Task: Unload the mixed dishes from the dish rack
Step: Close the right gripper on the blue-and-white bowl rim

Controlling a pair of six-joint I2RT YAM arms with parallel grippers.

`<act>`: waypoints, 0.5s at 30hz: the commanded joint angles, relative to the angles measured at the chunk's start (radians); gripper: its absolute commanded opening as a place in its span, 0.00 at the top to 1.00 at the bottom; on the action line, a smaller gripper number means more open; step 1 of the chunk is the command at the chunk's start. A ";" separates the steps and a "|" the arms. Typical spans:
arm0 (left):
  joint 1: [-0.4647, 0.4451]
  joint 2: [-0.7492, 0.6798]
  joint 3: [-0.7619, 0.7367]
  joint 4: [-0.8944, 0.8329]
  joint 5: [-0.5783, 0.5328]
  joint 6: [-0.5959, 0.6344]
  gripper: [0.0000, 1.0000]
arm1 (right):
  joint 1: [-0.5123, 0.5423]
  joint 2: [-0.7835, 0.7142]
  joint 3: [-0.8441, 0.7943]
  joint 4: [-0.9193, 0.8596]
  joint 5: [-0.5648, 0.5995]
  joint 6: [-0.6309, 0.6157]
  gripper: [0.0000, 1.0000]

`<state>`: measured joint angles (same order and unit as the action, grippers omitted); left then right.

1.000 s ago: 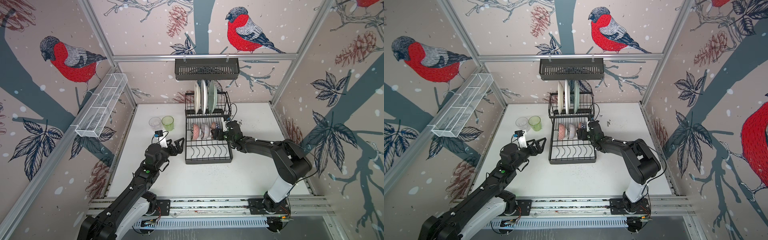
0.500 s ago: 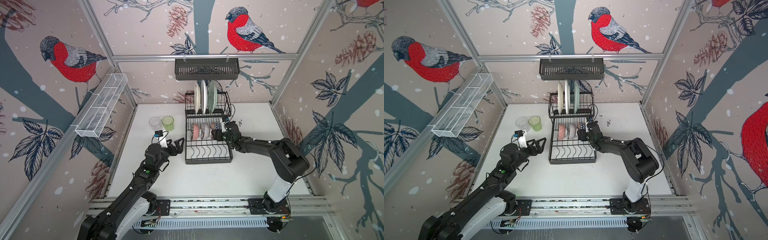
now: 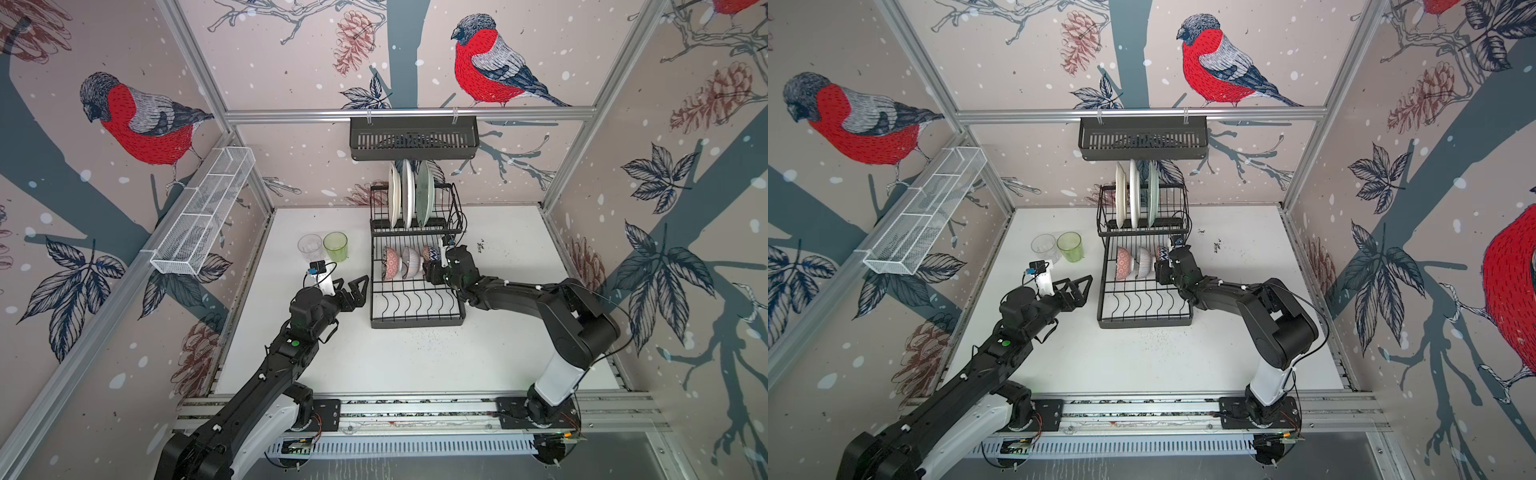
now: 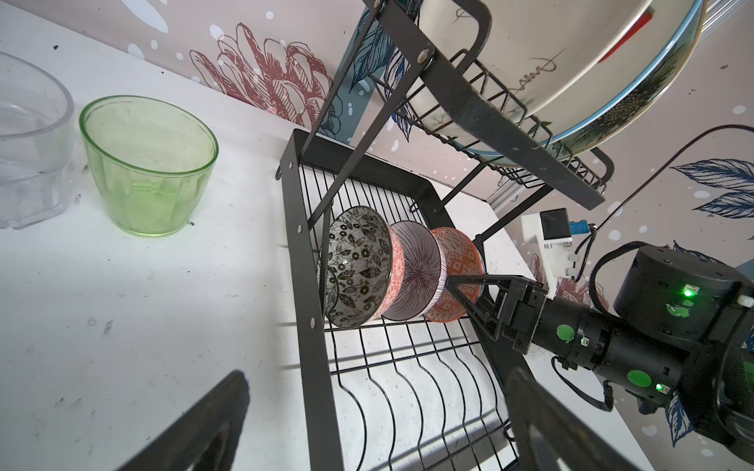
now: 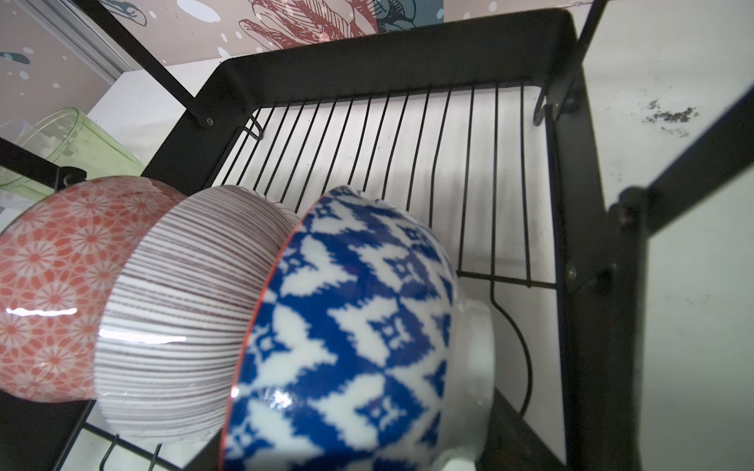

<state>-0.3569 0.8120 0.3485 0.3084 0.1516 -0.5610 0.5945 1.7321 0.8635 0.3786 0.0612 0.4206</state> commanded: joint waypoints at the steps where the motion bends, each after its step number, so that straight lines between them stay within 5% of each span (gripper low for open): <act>1: -0.002 -0.003 0.005 0.041 -0.009 0.000 0.02 | 0.007 -0.024 -0.015 0.018 0.008 0.006 0.45; 15: -0.002 -0.004 0.004 0.041 -0.008 -0.004 0.02 | 0.015 -0.080 -0.055 0.014 0.071 0.007 0.46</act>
<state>-0.3576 0.8112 0.3485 0.3088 0.1516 -0.5613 0.6025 1.6691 0.8146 0.3805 0.1318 0.4202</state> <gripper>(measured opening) 0.981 0.678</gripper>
